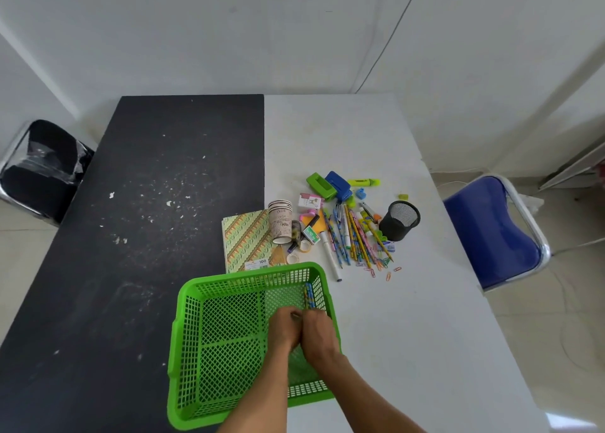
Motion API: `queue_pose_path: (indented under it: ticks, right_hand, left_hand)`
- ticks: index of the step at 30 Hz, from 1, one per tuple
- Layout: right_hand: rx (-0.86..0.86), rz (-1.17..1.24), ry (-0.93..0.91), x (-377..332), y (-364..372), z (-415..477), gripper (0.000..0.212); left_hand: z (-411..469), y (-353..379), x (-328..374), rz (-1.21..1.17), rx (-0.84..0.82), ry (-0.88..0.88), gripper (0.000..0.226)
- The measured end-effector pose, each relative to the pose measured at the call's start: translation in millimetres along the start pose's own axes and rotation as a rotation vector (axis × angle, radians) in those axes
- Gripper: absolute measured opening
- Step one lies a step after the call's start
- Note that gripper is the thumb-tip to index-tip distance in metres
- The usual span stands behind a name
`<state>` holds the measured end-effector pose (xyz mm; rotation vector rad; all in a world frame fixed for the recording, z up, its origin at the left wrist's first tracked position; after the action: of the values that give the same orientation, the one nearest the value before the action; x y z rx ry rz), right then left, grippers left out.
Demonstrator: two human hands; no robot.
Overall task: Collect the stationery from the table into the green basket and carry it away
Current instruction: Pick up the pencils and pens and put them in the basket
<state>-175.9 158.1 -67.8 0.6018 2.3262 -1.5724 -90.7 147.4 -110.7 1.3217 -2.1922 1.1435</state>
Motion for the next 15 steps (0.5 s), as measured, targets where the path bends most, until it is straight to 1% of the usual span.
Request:
queue_pose_path:
  ticks: [3,7,9,10,12,15]
  right_hand:
    - [0.085,0.118,-0.067,-11,-30,7,0.022]
    - [0.239,0.12,-0.084,-6,-74,30,0.015]
    - [0.324,0.172,-0.064,4,-98,42,0.013]
    - [0.364,0.182,-0.043,12,-108,47,0.013]
    - [0.401,0.174,0.014,31,-126,60,0.018]
    - [0.333,0.142,0.149,74,-139,87,0.016]
  left_hand:
    - [1,-19,28,-0.027,0.132,0.119,0.028]
    - [6,-45,84,-0.02,0.338,0.259,0.01]
    - [7,-51,113,-0.03,0.429,0.336,0.009]
    - [10,-50,124,-0.032,0.443,0.36,0.009]
    - [18,-40,145,-0.013,0.41,0.379,0.011]
    - [40,-7,164,0.059,0.254,0.357,0.015]
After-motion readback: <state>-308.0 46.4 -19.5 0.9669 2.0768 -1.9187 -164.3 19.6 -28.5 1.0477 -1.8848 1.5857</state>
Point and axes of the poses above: each hand's wrist, its own z-axis towards the middle knuckle, its own y-axis out of the palm, x = y × z, the point moved 7 cm from there along z, towards the middle knuckle, and after that the axes turned 3 degrees about -y, right-handed, at the moved point
